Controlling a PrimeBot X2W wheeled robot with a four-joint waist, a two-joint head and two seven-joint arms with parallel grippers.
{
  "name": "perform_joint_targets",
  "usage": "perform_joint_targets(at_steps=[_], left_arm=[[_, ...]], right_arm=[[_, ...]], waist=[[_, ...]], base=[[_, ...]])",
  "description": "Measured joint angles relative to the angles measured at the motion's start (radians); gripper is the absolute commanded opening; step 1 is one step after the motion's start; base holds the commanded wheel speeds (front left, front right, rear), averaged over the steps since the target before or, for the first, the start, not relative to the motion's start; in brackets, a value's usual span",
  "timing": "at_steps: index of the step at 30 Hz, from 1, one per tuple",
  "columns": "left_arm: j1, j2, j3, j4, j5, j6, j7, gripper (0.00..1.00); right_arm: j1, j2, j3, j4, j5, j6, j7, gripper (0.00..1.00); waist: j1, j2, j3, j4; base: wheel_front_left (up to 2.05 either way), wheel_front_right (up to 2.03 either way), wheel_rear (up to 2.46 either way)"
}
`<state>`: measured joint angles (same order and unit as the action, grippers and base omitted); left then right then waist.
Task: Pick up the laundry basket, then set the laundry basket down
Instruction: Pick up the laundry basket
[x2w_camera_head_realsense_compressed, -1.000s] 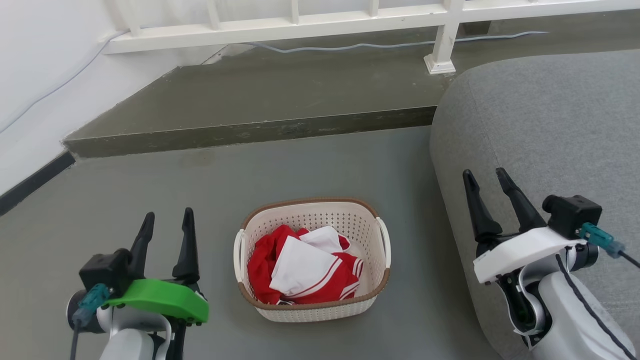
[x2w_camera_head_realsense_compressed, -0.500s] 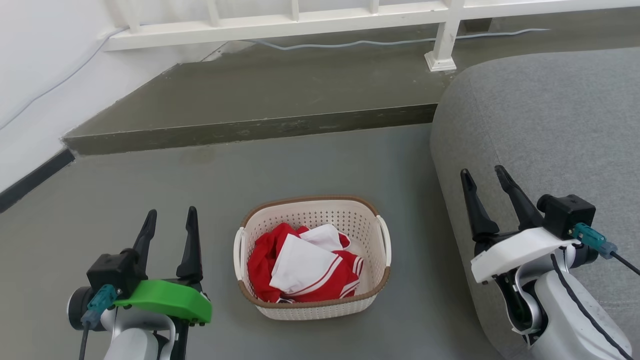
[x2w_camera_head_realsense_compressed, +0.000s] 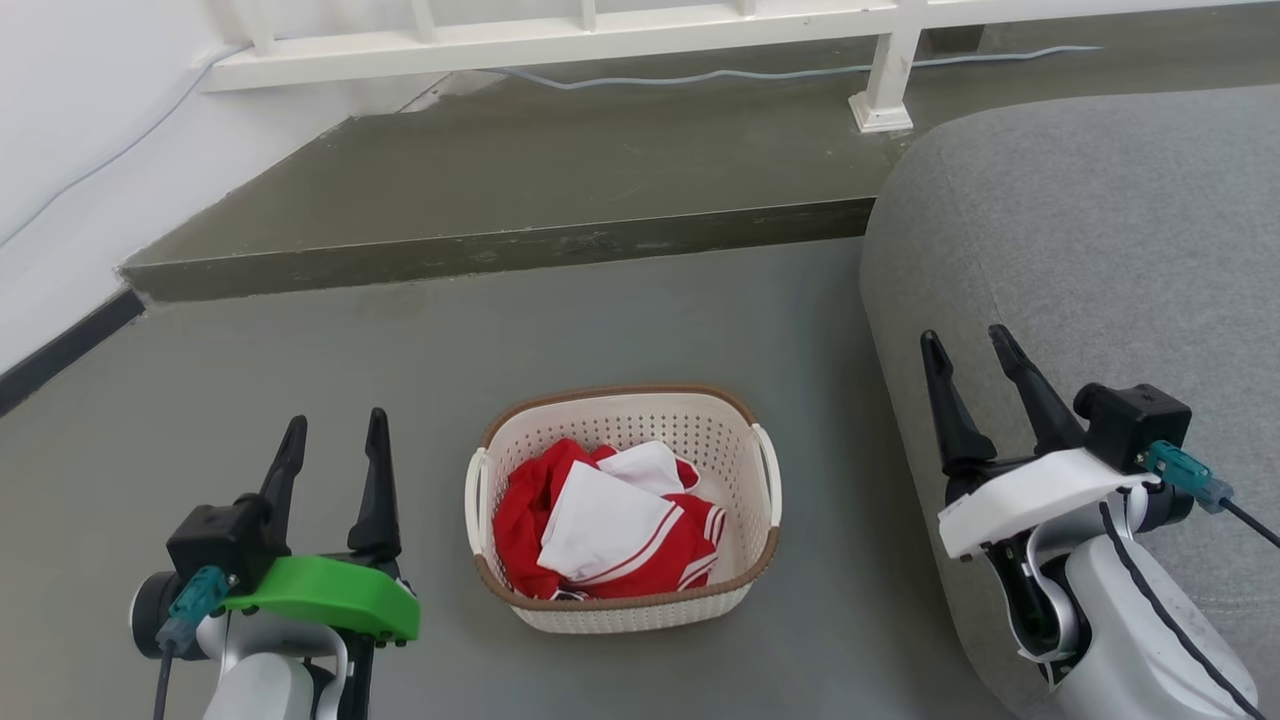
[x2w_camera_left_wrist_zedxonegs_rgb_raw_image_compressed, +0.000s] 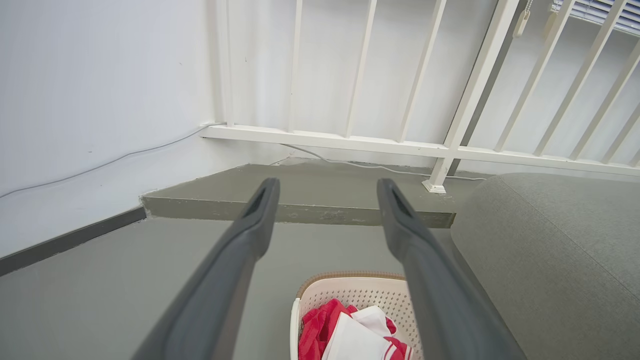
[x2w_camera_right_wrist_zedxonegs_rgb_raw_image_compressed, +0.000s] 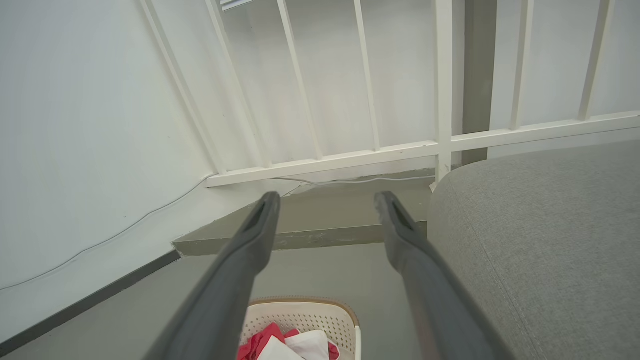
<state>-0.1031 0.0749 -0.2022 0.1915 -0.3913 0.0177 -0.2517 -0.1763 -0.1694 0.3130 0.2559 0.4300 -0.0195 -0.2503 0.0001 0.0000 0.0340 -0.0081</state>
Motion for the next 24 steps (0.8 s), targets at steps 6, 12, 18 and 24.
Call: perform_joint_targets(at_steps=[6,12,18,24], left_arm=[[-0.001,-0.002,0.005,-0.001,0.0,-0.001,0.0,1.0],[-0.016,-0.004,0.007,-0.002,0.0,-0.003,0.0,1.0],[-0.024,-0.007,0.01,-0.002,0.0,-0.009,0.0,1.0],[-0.044,-0.007,0.012,-0.006,0.0,-0.01,0.0,1.0]], right_arm=[[0.0,0.005,-0.005,0.009,0.0,0.0,0.0,1.0],[-0.004,0.01,-0.007,0.009,-0.001,0.002,0.0,1.0],[-0.019,0.011,-0.011,0.008,-0.008,0.003,0.0,1.0],[-0.024,0.013,-0.011,0.007,-0.009,0.003,0.0,1.0]], waist=[[0.0,0.0,0.01,-0.002],[0.0,0.0,0.035,-0.005],[0.0,0.0,0.061,-0.008],[0.0,0.0,0.104,-0.012]], base=[[0.0,0.0,0.0],[0.0,0.0,0.0],[0.0,0.0,0.0],[0.0,0.0,0.0]])
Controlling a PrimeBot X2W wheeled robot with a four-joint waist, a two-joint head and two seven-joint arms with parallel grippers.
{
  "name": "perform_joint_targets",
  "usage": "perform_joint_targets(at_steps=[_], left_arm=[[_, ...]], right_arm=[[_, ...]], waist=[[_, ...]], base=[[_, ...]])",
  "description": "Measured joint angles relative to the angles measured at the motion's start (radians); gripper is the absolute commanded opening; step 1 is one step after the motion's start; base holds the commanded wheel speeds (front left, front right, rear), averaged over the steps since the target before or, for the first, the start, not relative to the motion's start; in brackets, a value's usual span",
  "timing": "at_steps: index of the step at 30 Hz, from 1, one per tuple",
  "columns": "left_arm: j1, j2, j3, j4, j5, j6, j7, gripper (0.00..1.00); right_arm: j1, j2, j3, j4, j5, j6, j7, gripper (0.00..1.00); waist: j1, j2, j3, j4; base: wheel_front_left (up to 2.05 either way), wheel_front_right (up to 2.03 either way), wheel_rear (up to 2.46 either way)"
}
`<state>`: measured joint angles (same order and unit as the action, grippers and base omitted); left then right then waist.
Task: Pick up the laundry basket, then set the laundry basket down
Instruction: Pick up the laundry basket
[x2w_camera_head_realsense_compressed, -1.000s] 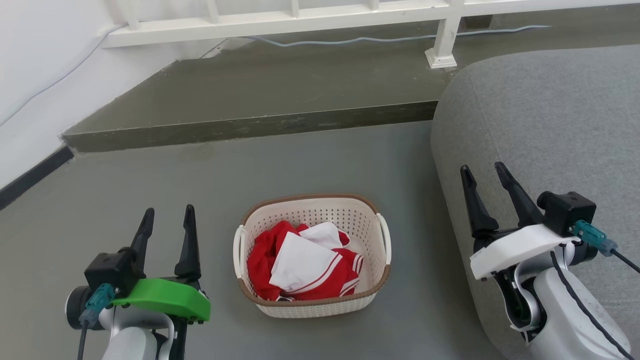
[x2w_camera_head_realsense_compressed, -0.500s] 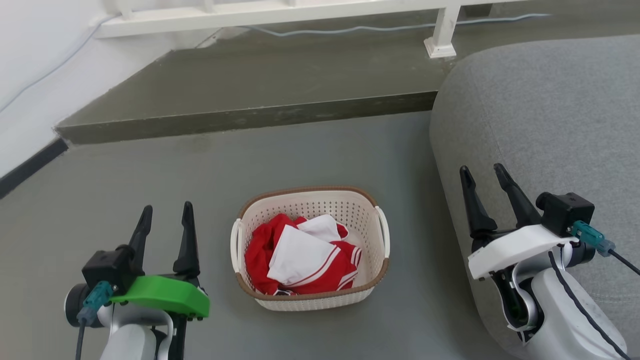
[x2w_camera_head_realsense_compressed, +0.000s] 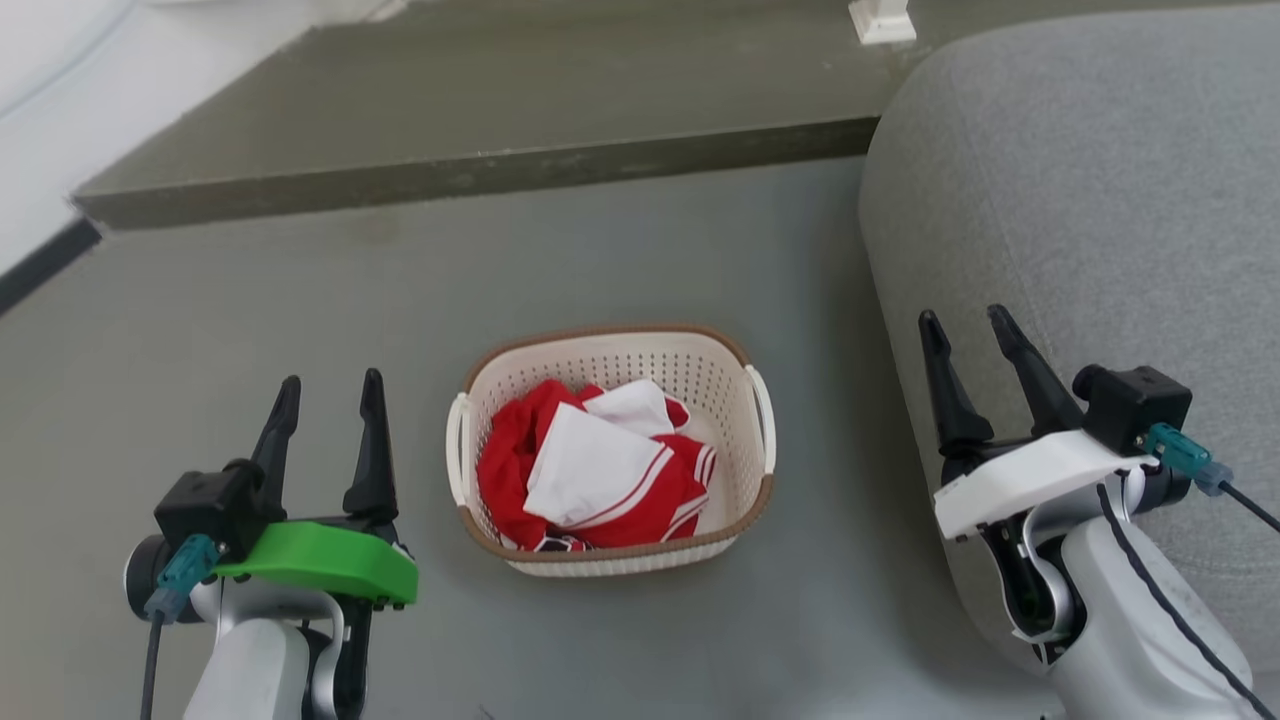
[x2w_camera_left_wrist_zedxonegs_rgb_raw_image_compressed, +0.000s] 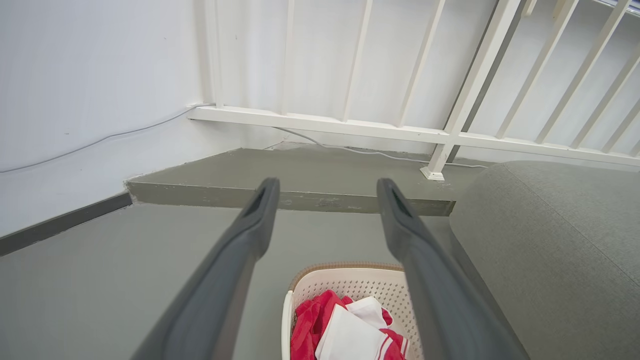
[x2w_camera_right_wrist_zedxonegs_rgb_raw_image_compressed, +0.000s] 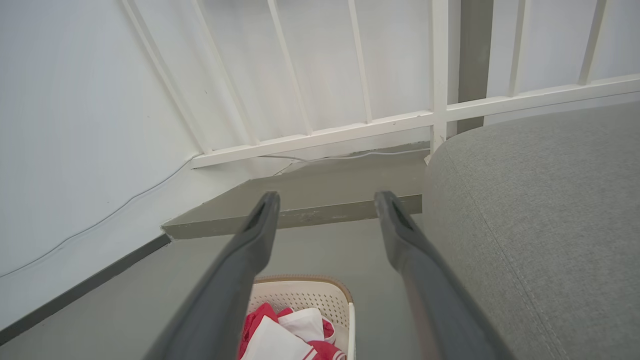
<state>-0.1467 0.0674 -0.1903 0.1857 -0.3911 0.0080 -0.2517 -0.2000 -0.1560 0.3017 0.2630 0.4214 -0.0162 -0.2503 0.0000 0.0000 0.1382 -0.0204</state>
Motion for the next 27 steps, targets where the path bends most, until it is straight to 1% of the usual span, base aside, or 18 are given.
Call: perform_joint_targets(at_steps=[12,19,23,27], left_arm=[[-0.068,-0.006,0.008,-0.003,0.018,-0.008,0.0,1.0],[-0.122,-0.005,0.011,0.011,0.028,-0.01,0.0,1.0],[-0.151,-0.005,0.012,0.021,0.032,-0.017,0.0,1.0],[-0.183,-0.003,0.013,0.033,0.038,-0.017,0.0,1.0]], right_arm=[[-0.067,0.004,-0.014,-0.007,-0.002,0.007,0.0,1.0],[-0.117,0.009,-0.021,0.009,-0.003,0.007,0.0,1.0],[-0.144,0.013,-0.023,0.019,-0.009,0.016,0.0,1.0],[-0.174,0.018,-0.022,0.029,-0.012,0.018,0.0,1.0]], waist=[[0.0,0.0,0.121,-0.01],[0.0,0.0,0.21,-0.014],[0.0,0.0,0.255,-0.015],[0.0,0.0,0.299,-0.015]], base=[[0.0,0.0,0.0],[0.0,0.0,0.0],[0.0,0.0,0.0],[0.0,0.0,0.0]])
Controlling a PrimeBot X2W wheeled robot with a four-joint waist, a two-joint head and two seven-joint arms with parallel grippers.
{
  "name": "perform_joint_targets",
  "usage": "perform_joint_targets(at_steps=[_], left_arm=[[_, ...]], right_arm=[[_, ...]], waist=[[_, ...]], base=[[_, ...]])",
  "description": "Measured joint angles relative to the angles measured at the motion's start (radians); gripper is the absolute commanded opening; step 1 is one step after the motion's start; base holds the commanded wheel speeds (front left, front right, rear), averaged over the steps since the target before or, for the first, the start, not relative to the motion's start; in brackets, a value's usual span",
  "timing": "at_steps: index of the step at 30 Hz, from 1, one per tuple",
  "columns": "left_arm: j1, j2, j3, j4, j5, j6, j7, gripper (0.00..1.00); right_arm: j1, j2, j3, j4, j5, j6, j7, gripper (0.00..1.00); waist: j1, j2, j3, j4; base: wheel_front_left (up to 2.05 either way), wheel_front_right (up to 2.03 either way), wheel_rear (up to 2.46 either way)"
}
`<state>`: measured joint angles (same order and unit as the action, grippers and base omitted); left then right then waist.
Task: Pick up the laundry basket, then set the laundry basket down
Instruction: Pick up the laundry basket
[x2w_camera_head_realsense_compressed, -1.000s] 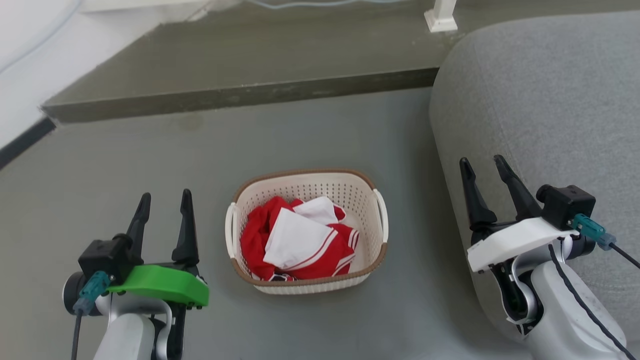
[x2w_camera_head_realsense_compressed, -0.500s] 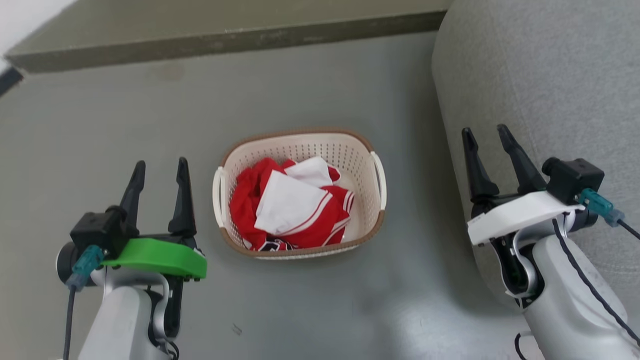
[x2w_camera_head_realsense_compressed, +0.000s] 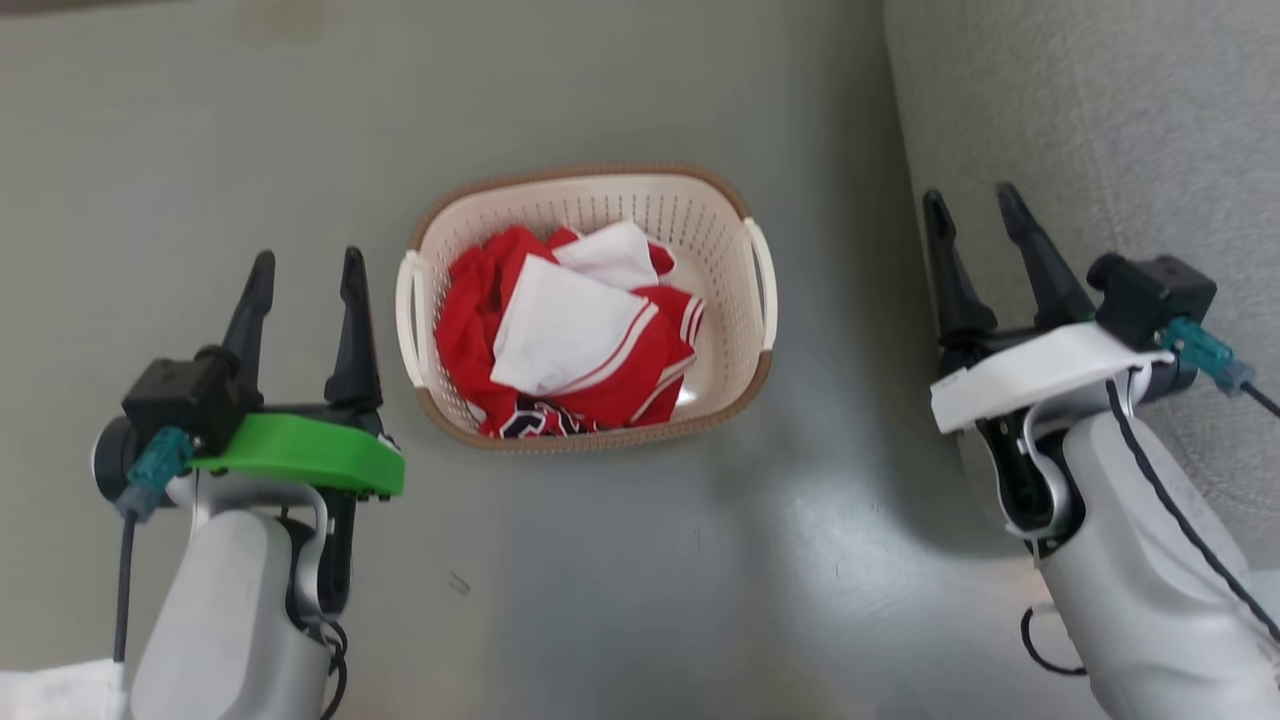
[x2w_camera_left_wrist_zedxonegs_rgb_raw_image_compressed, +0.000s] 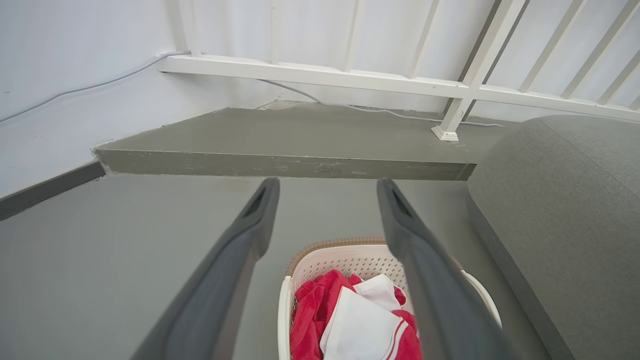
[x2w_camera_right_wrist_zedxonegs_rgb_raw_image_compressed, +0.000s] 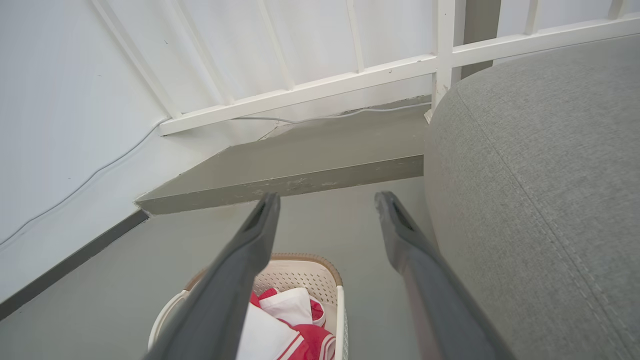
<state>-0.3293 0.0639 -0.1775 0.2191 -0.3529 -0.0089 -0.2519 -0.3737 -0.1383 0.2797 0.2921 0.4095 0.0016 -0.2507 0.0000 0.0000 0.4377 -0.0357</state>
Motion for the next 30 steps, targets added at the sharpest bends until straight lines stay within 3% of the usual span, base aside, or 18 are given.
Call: perform_joint_targets(at_steps=[30], left_arm=[[-0.253,0.023,0.024,0.175,0.013,-0.018,0.0,1.0]], right_arm=[[-0.256,0.023,-0.008,0.138,-0.007,0.042,-0.001,1.0]], waist=[[0.0001,0.0,0.323,-0.003]], base=[[0.0,0.0,0.0]])
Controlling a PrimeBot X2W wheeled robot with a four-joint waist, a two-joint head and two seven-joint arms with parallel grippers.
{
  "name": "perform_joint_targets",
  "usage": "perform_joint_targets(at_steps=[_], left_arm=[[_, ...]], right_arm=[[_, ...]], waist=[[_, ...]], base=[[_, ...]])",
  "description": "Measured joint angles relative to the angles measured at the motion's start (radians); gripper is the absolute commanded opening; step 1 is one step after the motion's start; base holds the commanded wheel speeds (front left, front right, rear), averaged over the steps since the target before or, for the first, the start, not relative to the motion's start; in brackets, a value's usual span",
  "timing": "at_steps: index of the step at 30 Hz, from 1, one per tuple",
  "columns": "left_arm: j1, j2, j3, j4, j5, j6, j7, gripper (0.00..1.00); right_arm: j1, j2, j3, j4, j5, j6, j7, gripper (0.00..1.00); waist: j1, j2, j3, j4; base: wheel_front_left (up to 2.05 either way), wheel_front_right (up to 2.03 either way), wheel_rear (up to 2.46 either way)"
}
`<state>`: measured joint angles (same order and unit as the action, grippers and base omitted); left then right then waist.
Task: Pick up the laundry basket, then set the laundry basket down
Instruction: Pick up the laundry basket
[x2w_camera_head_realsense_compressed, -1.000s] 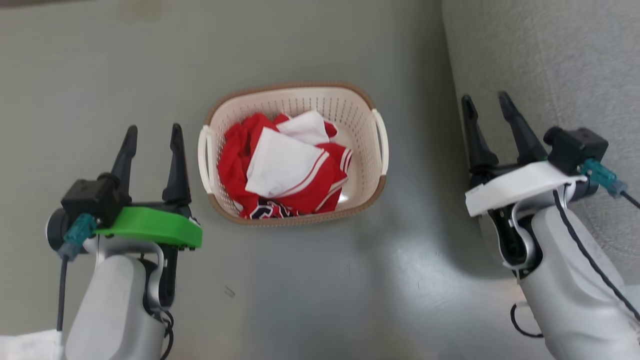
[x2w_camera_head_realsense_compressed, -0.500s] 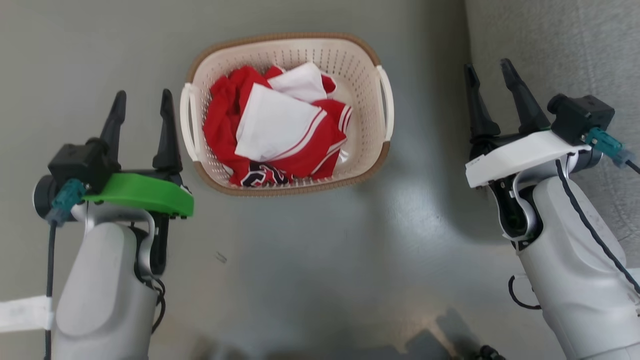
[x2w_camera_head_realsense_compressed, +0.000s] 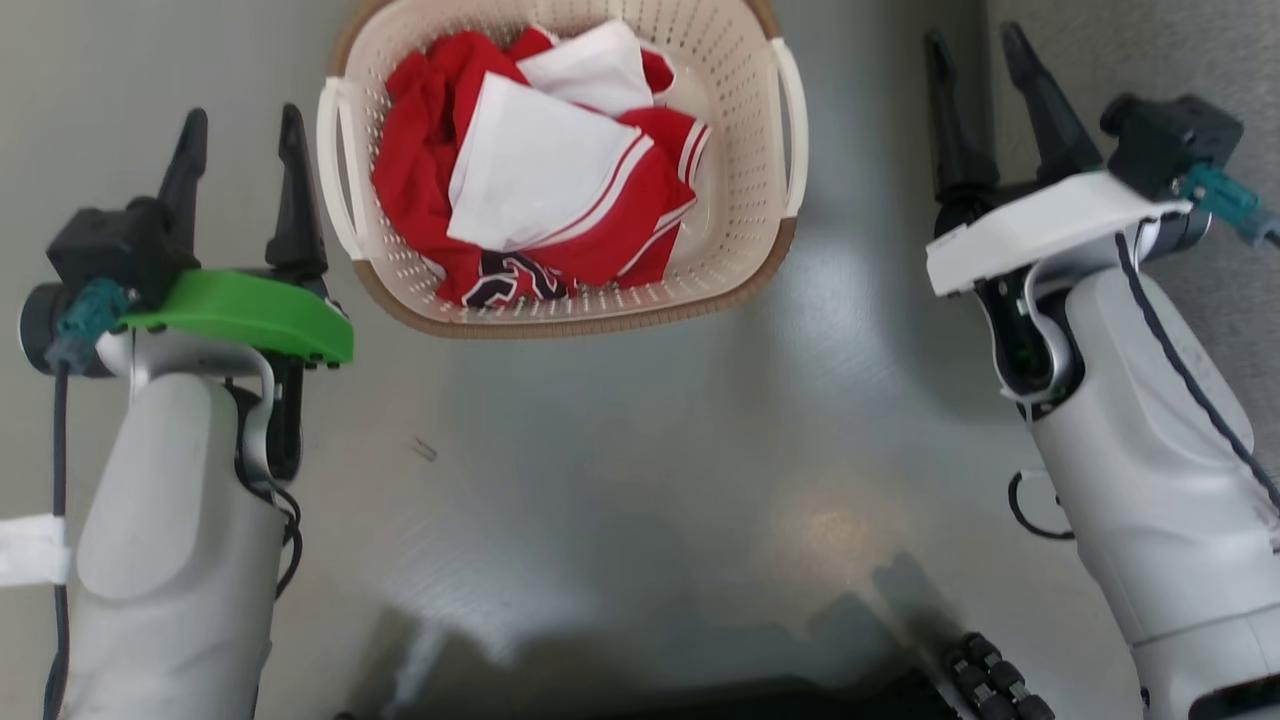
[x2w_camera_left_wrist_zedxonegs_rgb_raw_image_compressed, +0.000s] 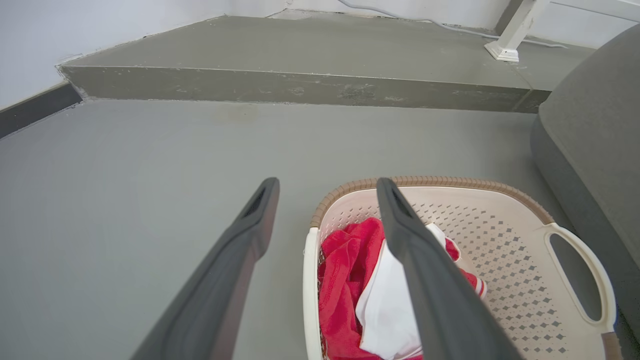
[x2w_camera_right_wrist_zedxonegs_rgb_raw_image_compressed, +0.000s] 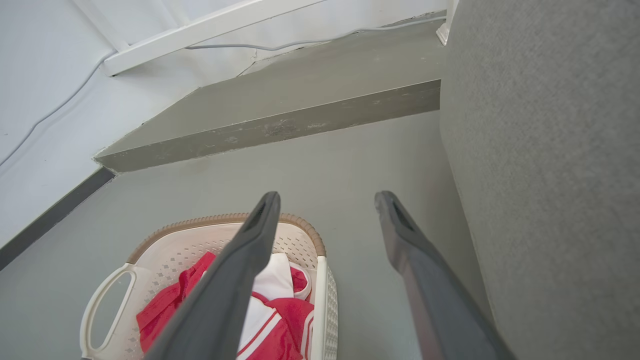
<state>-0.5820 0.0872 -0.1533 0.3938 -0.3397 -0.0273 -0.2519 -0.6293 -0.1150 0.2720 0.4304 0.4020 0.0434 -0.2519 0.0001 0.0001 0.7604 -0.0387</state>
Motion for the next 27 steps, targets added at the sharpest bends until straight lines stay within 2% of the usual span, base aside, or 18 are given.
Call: perform_joint_targets(at_steps=[11,27], left_arm=[[-0.112,0.0,0.012,0.083,0.0,-0.001,0.0,1.0],[-0.219,-0.01,-0.014,0.224,0.0,-0.034,0.0,1.0]], right_arm=[[-0.115,0.017,0.006,0.092,0.0,0.009,0.0,1.0],[-0.234,0.028,0.028,0.263,0.013,0.036,-0.002,1.0]], waist=[[0.0,0.0,0.103,0.01],[0.0,0.0,0.203,0.034]], base=[[0.0,0.0,0.0],[0.0,0.0,0.0]])
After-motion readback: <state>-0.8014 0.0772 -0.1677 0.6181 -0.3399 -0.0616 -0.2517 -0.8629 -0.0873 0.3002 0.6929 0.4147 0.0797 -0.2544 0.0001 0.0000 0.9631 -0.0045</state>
